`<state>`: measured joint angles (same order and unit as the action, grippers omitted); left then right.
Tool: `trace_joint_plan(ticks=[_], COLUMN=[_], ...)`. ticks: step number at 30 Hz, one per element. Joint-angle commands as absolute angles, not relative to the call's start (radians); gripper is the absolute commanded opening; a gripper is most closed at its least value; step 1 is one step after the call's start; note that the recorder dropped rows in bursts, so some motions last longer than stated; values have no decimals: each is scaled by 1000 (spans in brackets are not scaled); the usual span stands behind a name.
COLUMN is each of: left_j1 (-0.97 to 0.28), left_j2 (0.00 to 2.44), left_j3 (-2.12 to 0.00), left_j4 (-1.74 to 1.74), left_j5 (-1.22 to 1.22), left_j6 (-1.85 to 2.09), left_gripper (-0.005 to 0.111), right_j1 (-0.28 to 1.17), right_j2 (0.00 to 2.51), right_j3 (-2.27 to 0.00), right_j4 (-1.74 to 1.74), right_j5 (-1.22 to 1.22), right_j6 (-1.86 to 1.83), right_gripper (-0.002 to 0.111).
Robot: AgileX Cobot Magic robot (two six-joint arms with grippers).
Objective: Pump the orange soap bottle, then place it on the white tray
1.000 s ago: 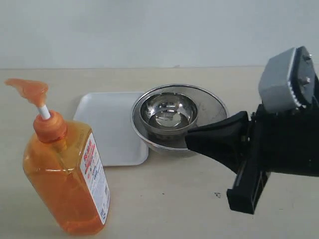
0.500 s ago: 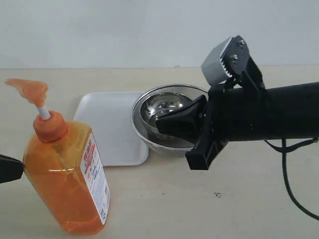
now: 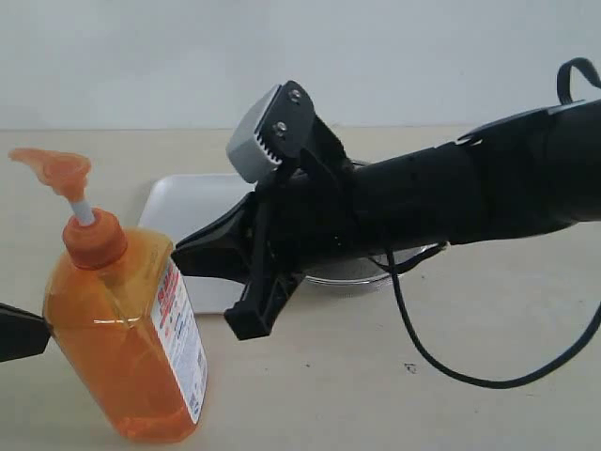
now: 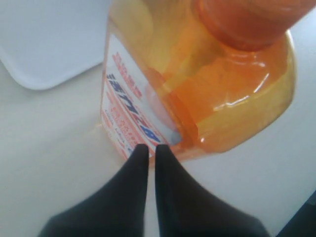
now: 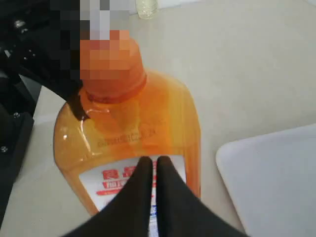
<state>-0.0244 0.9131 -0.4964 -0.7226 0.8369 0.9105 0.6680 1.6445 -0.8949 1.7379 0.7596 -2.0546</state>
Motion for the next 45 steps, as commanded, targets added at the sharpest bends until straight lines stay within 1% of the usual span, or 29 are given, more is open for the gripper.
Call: trace_joint_plan(ticks=[1, 20, 31, 38, 42, 45], left_j1=[-21, -21, -21, -21, -21, -21], left_j2=[914, 914, 925, 993, 1003, 1007], left_j3=[-502, -500, -500, -500, -500, -500], left_j4=[-747, -976, -995, -1015, -1135, -1145], left_j5=[835, 990, 998, 1002, 1015, 1025], left_j6=[924, 1023, 1025, 1061, 1155, 1168], left_gripper=[5, 5, 5, 5, 5, 5], right_j1=[690, 690, 690, 690, 690, 690], right_j2=[1650, 1650, 1650, 1650, 1650, 1650], right_j3=[-916, -918, -918, -918, -918, -918], right_j4=[1744, 1744, 1744, 1744, 1744, 1744], right_j5=[714, 678, 676, 676, 676, 676], right_j6=[-2057, -2059, -2059, -2059, -2059, -2059], right_gripper=[0, 0, 0, 0, 0, 0])
